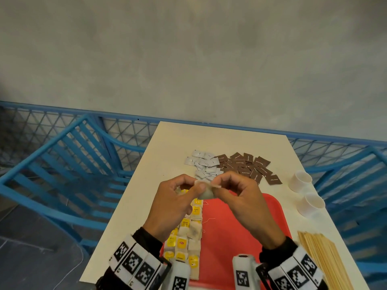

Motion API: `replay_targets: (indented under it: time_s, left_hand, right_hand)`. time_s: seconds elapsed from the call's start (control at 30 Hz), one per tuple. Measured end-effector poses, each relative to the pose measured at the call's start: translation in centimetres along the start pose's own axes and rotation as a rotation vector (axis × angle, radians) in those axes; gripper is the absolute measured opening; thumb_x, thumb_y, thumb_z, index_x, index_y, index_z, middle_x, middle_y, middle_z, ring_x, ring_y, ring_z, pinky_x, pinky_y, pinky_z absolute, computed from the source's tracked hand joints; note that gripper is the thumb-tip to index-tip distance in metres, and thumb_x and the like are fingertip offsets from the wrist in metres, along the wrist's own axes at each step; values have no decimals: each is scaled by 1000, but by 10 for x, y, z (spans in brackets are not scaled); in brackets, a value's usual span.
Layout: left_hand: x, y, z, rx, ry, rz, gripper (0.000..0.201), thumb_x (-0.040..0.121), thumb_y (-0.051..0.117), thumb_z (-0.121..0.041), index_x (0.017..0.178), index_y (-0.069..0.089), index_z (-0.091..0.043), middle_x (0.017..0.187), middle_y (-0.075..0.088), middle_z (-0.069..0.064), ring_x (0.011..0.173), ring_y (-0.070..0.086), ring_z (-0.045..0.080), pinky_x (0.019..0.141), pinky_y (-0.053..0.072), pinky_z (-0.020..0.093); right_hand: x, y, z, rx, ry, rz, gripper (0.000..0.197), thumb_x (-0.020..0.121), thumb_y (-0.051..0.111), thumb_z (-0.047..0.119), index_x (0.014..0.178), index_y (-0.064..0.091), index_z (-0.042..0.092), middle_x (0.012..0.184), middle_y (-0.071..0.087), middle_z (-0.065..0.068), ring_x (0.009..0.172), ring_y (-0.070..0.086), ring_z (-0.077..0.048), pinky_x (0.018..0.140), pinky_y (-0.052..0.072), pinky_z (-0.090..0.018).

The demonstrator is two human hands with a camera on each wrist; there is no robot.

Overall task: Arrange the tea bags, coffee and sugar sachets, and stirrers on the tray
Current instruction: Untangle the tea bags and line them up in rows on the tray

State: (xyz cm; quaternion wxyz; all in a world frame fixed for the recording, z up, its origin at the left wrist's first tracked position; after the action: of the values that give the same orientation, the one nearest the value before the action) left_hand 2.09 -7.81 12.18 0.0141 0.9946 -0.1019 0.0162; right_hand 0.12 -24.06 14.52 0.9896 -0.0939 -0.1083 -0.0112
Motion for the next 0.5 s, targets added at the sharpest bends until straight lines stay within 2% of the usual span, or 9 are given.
replay_targets:
  time_s: [0.03,0.1,0.17,0.23,0.3,0.4,0.5]
  left_hand:
    - [0,-1,1,-11,4,-11,10,90,72,-23,87,74,-13,87,65,12,65,49,24,53,43,34]
    - [1,-2,1,-16,9,-8,9,90,72,-23,87,74,-14,84,65,6,63,49,23,54,44,35]
    - [2,-3,-1,-6,13,1,8,89,72,-22,86,75,-15,82,65,5,61,50,21,53,44,34]
    - [4,-6,1,-8,8,1,7,90,71,-19,86,74,-15,80,65,7,59,50,21,50,44,32]
    - [5,-10,3,-18,-4,-1,6,90,70,-18,87,74,-13,80,67,9,59,52,19,49,45,29]
    - [6,-19,8,1,-18,0,4,90,70,-17,89,74,-15,80,69,10,63,56,17,49,47,25]
    - [8,-28,14,0,-21,-2,8,89,70,-14,90,75,-20,79,69,7,66,60,19,50,48,28]
  right_hand:
    - [-1,2,-1,19,10,8,18,85,67,-2,87,71,16,78,67,10,72,58,-6,66,45,-18]
    - [-2,7,-3,77,41,14,14,83,69,7,93,71,17,83,68,13,74,59,-4,66,48,-19]
    - [-1,10,-4,85,50,-15,5,88,73,14,92,73,15,80,69,11,73,60,-3,66,50,-20]
    - [0,13,-7,73,60,-38,6,90,69,7,87,73,12,76,68,8,69,59,-3,63,49,-21]
    - [0,20,-15,150,115,-39,7,90,67,2,89,71,7,75,68,5,66,60,-4,60,49,-21]
    - [1,27,-23,242,162,-32,5,89,69,3,93,70,2,76,68,0,65,60,-6,57,49,-20]
    - [3,35,-28,296,190,-29,8,89,66,-2,96,70,0,75,65,-1,65,59,-7,57,48,-21]
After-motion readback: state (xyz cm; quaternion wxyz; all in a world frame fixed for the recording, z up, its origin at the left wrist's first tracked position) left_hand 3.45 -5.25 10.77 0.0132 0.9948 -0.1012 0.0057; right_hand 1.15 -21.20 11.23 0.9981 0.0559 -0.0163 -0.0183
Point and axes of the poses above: each hand's wrist, its own x-axis towards the middle knuckle, its own y-axis out of the palm, z = x × y, the point moved 10 cm from there along x, towards the middle knuckle
